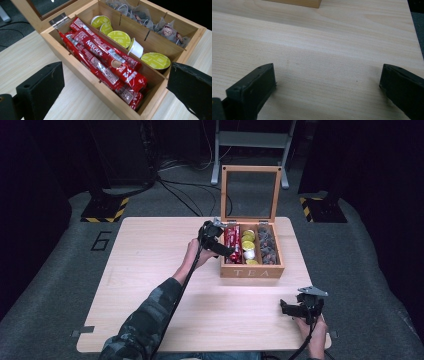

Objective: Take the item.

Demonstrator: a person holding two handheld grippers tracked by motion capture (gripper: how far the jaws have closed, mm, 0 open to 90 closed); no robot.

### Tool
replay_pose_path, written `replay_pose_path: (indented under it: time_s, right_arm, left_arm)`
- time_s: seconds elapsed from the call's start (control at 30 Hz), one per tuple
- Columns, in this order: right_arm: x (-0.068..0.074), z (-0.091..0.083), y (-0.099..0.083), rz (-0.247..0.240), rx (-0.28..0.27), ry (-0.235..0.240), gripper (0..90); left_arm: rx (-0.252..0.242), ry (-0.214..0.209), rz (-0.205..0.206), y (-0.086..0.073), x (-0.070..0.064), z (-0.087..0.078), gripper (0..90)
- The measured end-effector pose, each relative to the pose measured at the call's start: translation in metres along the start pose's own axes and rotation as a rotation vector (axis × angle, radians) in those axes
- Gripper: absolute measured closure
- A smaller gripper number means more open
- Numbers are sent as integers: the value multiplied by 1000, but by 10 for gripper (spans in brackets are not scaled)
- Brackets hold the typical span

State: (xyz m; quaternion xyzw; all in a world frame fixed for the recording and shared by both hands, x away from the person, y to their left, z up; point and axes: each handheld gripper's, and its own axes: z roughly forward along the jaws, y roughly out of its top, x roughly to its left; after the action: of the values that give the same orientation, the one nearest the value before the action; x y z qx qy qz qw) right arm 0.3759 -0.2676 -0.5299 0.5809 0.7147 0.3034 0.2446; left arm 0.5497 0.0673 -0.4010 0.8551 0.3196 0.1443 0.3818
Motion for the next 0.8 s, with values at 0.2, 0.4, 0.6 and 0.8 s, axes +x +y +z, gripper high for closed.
replay_pose_path:
  time_s: [0.2,0.4,0.6,0.8]
  right_arm:
    - [0,0,0,-1,0,1,0]
    - [0,0,0,2,1,1,0]
    - [0,0,0,2,0,1,1]
    - [0,0,0,6,-1,0,1]
  left_arm:
    - [8,4,18,5,0,11,79]
    - [32,23,14,9,0,29,149]
    - [38,35,14,11,-2,38,216]
    - [58,45,-2,11,-3,47,324]
